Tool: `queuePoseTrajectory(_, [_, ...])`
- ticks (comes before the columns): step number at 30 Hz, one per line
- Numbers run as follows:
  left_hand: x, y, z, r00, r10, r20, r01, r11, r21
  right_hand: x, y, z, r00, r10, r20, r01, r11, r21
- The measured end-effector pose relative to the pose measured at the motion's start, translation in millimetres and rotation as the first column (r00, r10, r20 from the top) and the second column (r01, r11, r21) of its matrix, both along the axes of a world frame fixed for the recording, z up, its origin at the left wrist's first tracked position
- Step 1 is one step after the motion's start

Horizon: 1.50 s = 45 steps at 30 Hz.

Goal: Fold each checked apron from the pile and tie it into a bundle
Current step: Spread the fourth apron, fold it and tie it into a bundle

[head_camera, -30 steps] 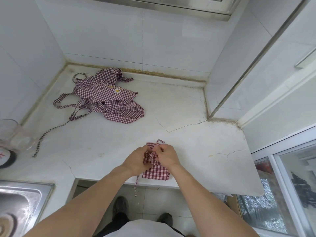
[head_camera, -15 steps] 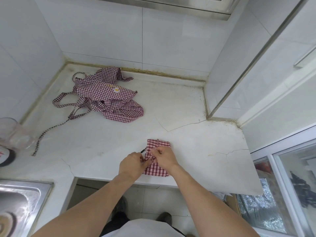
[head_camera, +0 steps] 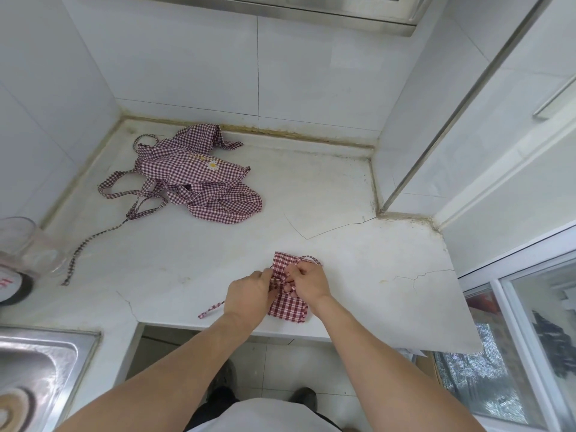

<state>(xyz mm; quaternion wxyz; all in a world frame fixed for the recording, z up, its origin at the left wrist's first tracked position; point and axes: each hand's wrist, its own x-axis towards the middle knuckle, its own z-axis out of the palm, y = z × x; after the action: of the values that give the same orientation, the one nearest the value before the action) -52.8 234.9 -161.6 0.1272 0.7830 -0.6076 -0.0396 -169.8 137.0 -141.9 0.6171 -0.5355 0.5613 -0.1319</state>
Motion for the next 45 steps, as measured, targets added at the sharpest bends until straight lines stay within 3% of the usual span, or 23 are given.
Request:
queuePoseTrajectory(6, [-3, -13, -3, 0.982, -0.135, -0.135, 0.122, 0.987, -0.101, -6, -4, 1, 0.999, 0.017, -0.04, -0.017, 1.0, -0.004])
queuePoseTrajectory(9, [2, -14, 1, 0.93, -0.091, -0.356, 0.107, 0.994, 0.028, -10, -2, -1, 0.999, -0.027, -0.03, 0.026, 1.0, -0.018])
queuePoseTrajectory(11, [4, -16, 5, 0.855, 0.02, -0.518, 0.096, 0.976, 0.196, -13, 3, 0, 0.995, -0.094, -0.035, 0.089, 0.987, -0.137])
queuePoseTrajectory(13, [5, -19, 13, 0.723, 0.183, -0.666, 0.08, 0.936, 0.344, -22, 12, 3, 0.993, -0.109, -0.048, 0.087, 0.94, -0.329])
queuePoseTrajectory(16, [8, -27, 26, 0.519, 0.39, -0.761, 0.127, 0.845, 0.519, -36, 27, -5, 0.975, 0.157, -0.157, -0.218, 0.8, -0.558])
queuePoseTrajectory(19, [11, -31, 31, 0.426, 0.461, -0.778, 0.204, 0.789, 0.579, -40, 33, -18, 0.92, 0.232, -0.315, -0.382, 0.706, -0.596])
queuePoseTrajectory(24, [12, -32, 33, 0.418, 0.491, -0.764, 0.193, 0.774, 0.603, -38, 36, -17, 0.925, 0.182, -0.335, -0.371, 0.634, -0.679])
queuePoseTrajectory(30, [9, -32, 31, 0.437, 0.485, -0.757, 0.145, 0.793, 0.592, -39, 32, -16, 0.931, 0.179, -0.318, -0.356, 0.637, -0.684])
queuePoseTrajectory(34, [8, -28, 27, 0.511, 0.44, -0.738, 0.073, 0.833, 0.548, -43, 29, -16, 0.891, 0.184, -0.415, -0.438, 0.586, -0.682])
queuePoseTrajectory(42, [8, -30, 29, 0.455, 0.46, -0.762, 0.192, 0.785, 0.589, -41, 27, -16, 0.895, 0.164, -0.416, -0.434, 0.542, -0.72])
queuePoseTrajectory(45, [9, -29, 30, 0.485, 0.444, -0.754, 0.237, 0.763, 0.601, -39, 28, -16, 0.899, 0.17, -0.404, -0.43, 0.522, -0.737])
